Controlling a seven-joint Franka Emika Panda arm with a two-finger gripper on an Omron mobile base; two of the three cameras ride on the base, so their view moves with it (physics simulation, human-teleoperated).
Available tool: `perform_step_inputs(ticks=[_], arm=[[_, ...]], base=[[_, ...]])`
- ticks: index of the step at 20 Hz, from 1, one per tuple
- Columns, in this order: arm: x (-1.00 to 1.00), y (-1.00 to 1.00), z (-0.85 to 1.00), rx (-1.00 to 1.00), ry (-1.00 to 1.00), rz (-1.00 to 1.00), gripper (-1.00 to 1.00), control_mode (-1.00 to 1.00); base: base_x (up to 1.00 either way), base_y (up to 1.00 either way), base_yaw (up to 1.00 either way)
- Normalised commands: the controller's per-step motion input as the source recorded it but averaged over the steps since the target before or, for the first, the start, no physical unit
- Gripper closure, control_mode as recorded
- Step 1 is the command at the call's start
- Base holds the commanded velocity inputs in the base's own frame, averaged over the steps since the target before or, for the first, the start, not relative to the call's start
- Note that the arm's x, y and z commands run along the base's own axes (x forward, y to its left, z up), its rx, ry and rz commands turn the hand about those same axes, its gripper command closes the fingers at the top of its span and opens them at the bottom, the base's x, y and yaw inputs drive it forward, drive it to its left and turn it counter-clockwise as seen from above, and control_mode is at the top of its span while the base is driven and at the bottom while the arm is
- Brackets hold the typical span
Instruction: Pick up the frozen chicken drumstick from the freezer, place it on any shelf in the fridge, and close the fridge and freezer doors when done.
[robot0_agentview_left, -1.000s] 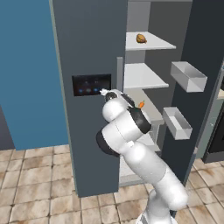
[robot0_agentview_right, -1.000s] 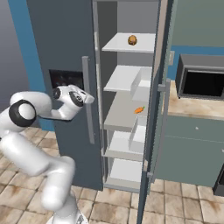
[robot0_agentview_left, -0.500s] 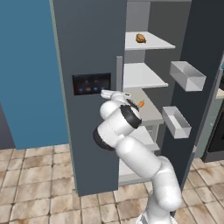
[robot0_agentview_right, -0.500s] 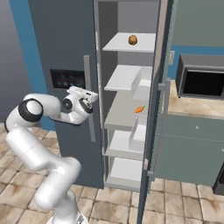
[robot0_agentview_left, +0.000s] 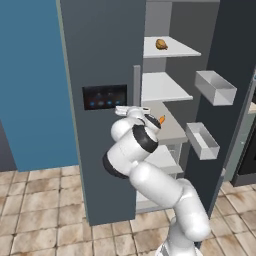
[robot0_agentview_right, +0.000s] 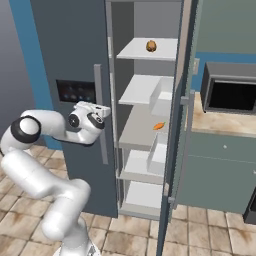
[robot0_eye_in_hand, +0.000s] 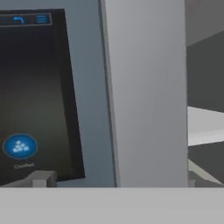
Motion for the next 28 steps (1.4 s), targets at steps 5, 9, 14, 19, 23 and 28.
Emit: perform_step_inputs(ticks=[5,9,14,19,23,28], arm=[[0.00,0.12,1.00,0.00,0.00,0.00,-1.00,-1.00],[0.00,0.24,1.00,0.00,-0.03,0.00,-1.00,-1.00],[0.00,0.20,1.00,0.00,-0.05,0.00,-1.00,-1.00],[-0.17,0.10,1.00,0.00,-0.05,0.00,-1.00,-1.00],[-0.15,0.13,1.00,0.00,-0.05,0.00,-1.00,-1.00],[0.00,0.29,1.00,0.00,-0.08,-0.02,-1.00,-1.00]], base=[[0.00,0.00,0.00],[0.00,0.00,0.00],[0.00,0.00,0.00],[0.00,0.00,0.00],[0.00,0.00,0.00],[0.00,0.00,0.00]])
